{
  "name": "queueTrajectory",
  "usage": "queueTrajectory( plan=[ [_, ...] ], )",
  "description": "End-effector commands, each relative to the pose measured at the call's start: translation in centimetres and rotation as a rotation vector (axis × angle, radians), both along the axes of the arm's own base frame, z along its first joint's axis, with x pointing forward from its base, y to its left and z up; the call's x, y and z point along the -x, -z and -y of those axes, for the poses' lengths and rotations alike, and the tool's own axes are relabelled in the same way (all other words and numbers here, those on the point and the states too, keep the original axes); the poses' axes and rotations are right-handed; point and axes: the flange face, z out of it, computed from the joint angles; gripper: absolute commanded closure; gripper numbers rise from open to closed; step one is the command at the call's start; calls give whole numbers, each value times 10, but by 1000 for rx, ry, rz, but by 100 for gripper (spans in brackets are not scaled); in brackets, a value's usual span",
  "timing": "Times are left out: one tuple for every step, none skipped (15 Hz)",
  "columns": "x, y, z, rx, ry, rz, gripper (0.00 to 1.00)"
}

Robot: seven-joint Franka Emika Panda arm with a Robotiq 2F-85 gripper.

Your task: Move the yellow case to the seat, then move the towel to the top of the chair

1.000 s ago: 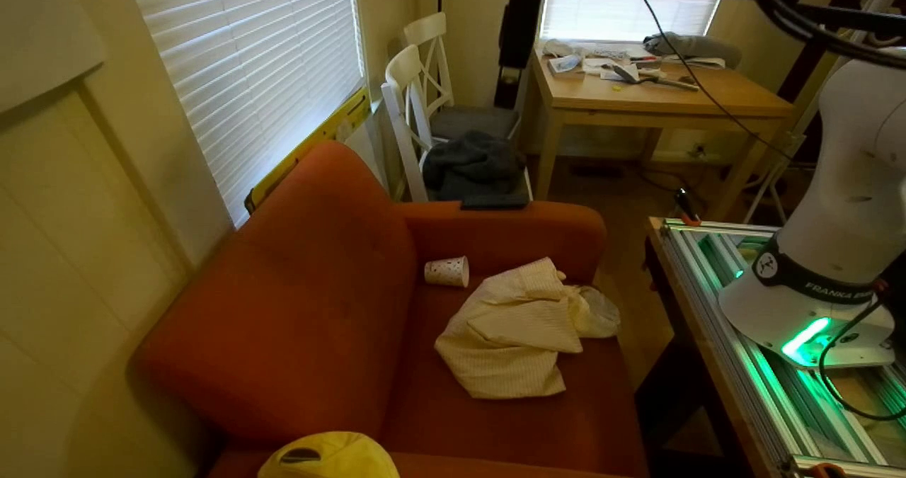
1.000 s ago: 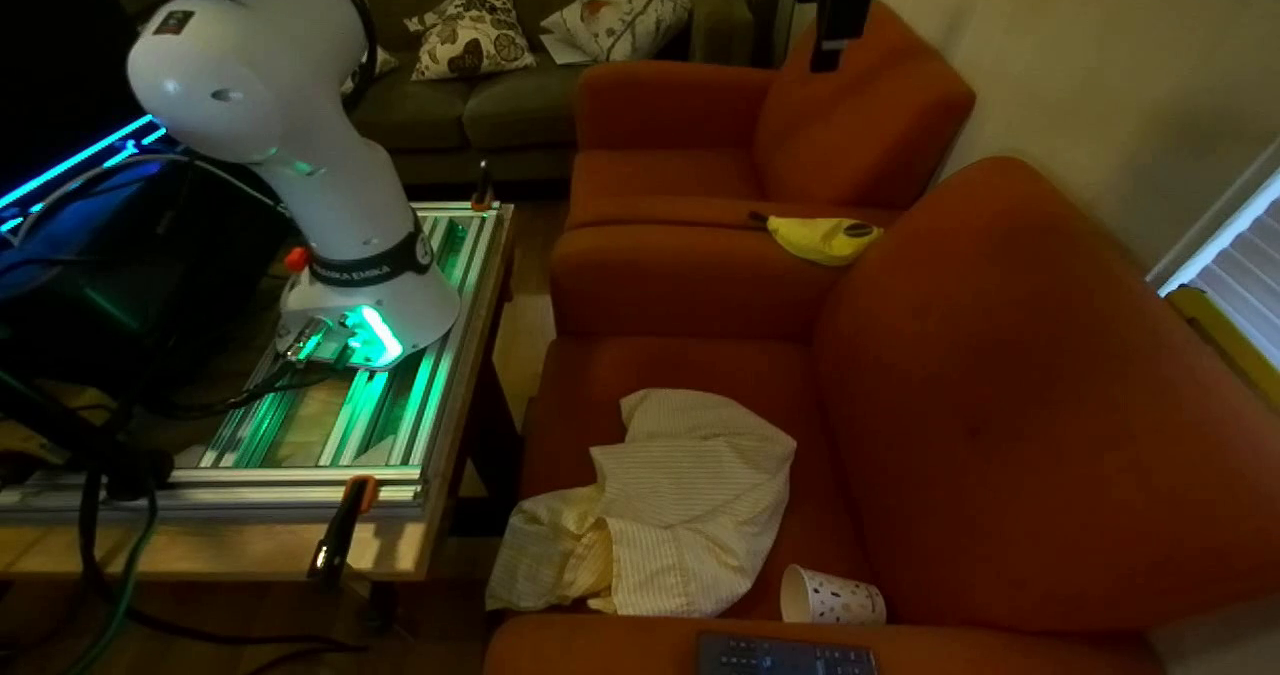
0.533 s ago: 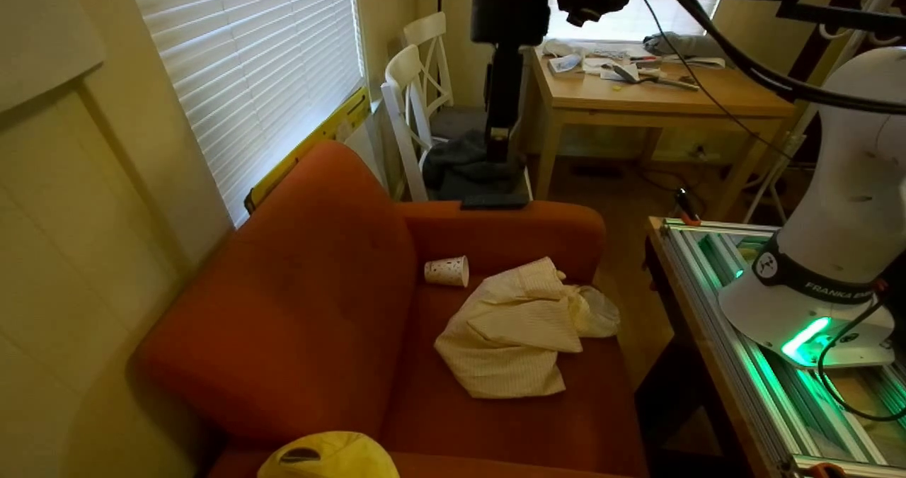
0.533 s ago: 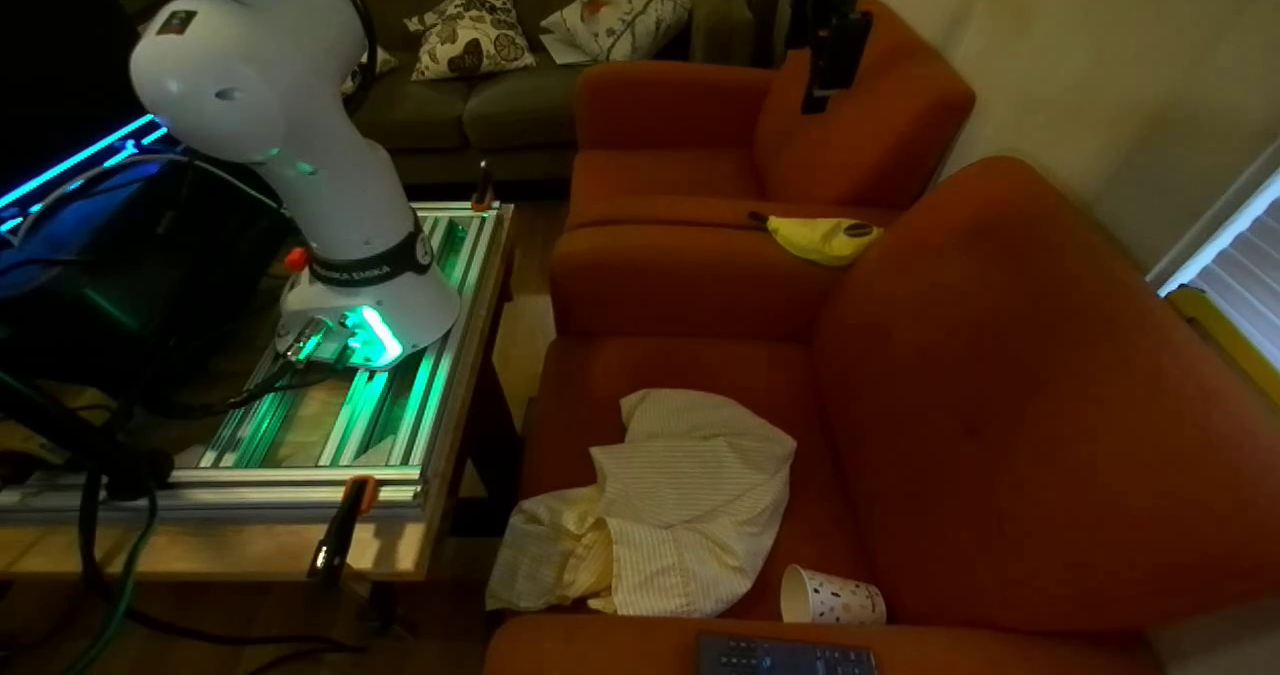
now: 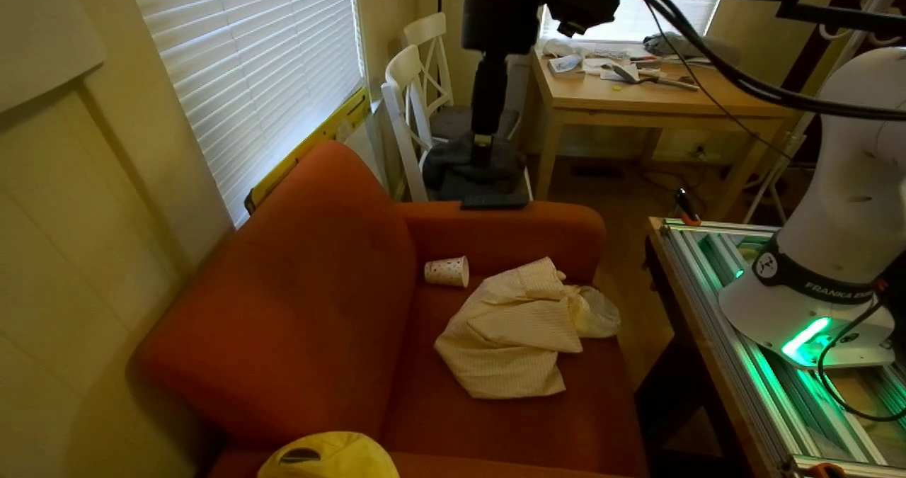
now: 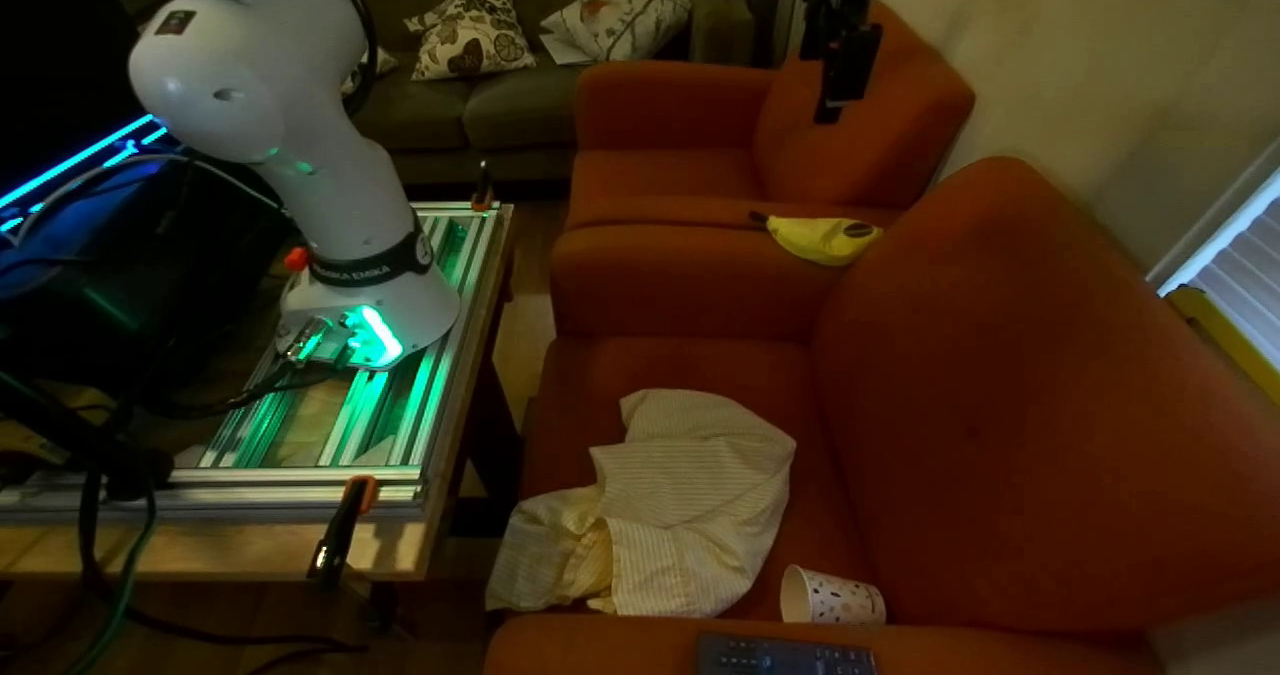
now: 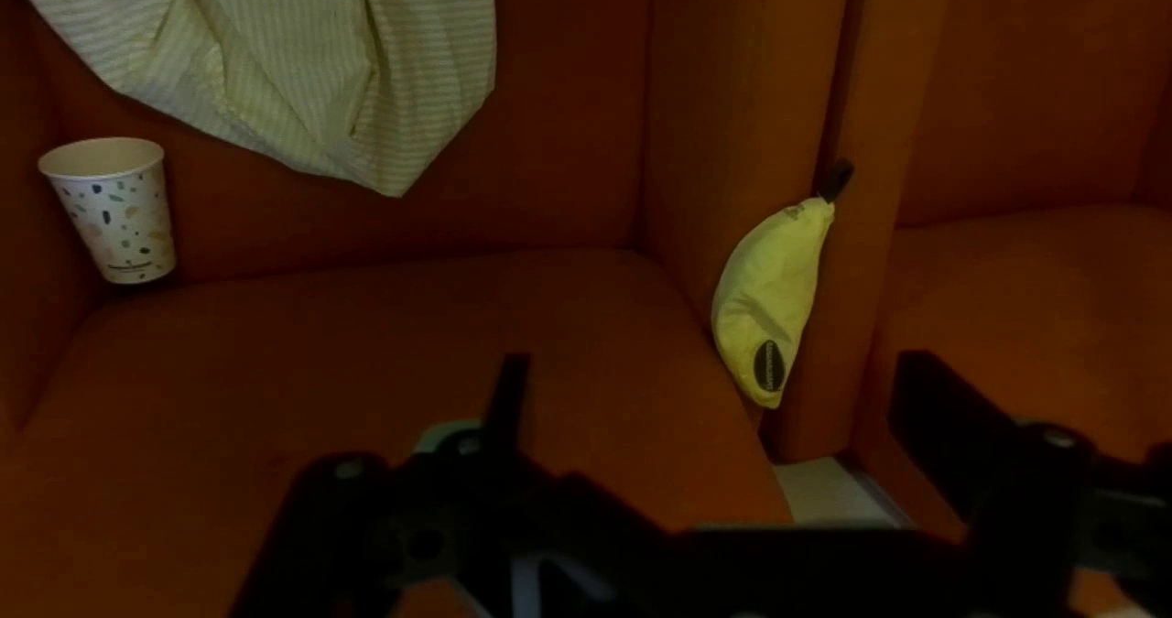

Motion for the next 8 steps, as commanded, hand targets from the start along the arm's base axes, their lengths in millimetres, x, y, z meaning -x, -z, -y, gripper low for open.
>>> queueTrajectory(
  plan=[
    [-27,44,-21,-38,1,37,0],
    [-34,55,-30,-46,-1,50,0],
    [-39,67,-38,-54,-4,65,0],
    [-45,79,-47,-57,-9,82,0],
    [-51,89,-57,-63,-16,96,0],
    [-57,102,-67,-70,-30,103,0],
    [-60,111,-77,-77,-42,108,0],
    [-64,124,-88,-83,-70,105,0]
  ],
)
